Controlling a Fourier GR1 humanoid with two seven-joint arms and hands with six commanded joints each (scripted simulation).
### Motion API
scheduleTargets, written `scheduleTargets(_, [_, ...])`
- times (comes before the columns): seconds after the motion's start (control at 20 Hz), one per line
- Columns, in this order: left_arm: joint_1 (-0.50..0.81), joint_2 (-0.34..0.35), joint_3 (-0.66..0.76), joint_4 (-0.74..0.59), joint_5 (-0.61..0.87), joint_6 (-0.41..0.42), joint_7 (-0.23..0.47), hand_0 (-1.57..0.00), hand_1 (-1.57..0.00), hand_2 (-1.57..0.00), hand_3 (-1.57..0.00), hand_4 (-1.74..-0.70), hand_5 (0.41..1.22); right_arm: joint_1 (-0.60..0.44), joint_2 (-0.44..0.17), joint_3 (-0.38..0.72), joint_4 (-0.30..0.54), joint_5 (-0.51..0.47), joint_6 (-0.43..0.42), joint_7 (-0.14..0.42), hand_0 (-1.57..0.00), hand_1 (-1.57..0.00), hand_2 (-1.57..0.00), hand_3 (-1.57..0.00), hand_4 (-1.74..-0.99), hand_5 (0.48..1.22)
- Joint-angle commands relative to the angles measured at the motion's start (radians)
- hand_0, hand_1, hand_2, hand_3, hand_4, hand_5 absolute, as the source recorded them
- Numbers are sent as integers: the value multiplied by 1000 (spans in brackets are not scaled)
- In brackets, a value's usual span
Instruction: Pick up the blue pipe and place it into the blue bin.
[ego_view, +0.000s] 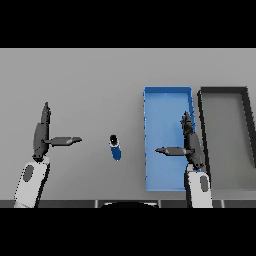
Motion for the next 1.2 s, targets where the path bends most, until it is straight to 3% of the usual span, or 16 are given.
scheduleTargets(0.0, [3, -1, -1, -3, -1, 2, -6, 1, 1, 1, 1, -1006, 586, 3, -1, -1, -2, -1, 0, -2, 1, 1, 1, 1, -1222, 603])
scheduleTargets(0.25, [27, -14, -20, -42, -16, 20, -15, 1, 1, 1, 1, -1006, 586, 28, -16, -8, -24, -18, 15, -15, 1, 1, 1, 1, -1222, 603])
scheduleTargets(0.3, [57, 55, -49, -51, -21, -84, -68, 1, 1, 1, 1, -1006, 586, 65, -76, 20, -54, 34, 47, -72, 1, 1, 1, 1, -1222, 603])
scheduleTargets(0.4, [98, 125, -73, -64, -30, -182, -127, 1, 1, 1, 1, -1011, 588, 117, -124, 53, -101, 76, 79, -114, 1, 1, 1, 1, -1230, 601])
scheduleTargets(0.5, [107, 159, -77, -75, -29, -219, -138, 1, 1, 1, 1, -1010, 589, 115, -132, 69, -118, 94, 82, -76, 1, 1, 1, 1, -1232, 599])
scheduleTargets(0.6, [103, 166, -83, -73, -28, -233, -123, 1, 1, 1, 1, -1007, 587, 130, -136, 77, -139, 106, 81, -74, 1, 1, 1, 1, -1230, 595])
scheduleTargets(0.75, [122, 173, -95, -85, -2, -293, -171, 1, 1, 1, 1, -1023, 594, 131, -149, 77, -143, 114, 83, -71, 1, 1, 1, 1, -1218, 589])
scheduleTargets(0.95, [127, 216, -157, -146, -6, -391, -152, 1, 1, 1, 1, -1031, 565, 117, -155, 76, -156, 103, 92, -89, 1, 1, 1, 1, -1225, 595])
scheduleTargets(1.15, [126, 215, -230, -218, -12, -432, -53, 1, 1, 1, 1, -1063, 498, 124, -150, 84, -143, 113, 94, -108, 1, 1, 1, 1, -1233, 604])
